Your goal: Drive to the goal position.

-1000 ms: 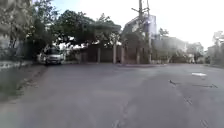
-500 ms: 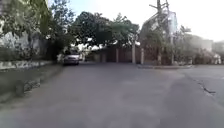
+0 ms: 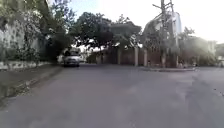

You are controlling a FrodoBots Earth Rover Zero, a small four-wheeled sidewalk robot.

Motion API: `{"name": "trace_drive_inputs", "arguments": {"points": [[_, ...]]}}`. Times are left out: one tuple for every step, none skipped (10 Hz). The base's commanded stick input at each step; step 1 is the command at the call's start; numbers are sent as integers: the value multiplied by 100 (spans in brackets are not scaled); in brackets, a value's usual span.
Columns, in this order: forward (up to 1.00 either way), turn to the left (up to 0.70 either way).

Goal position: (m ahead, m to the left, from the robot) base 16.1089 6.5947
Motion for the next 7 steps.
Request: {"name": "trace_drive_inputs", "arguments": {"points": [[37,0],[70,0],[100,0],[100,0],[100,0],[100,0],[100,0]]}}
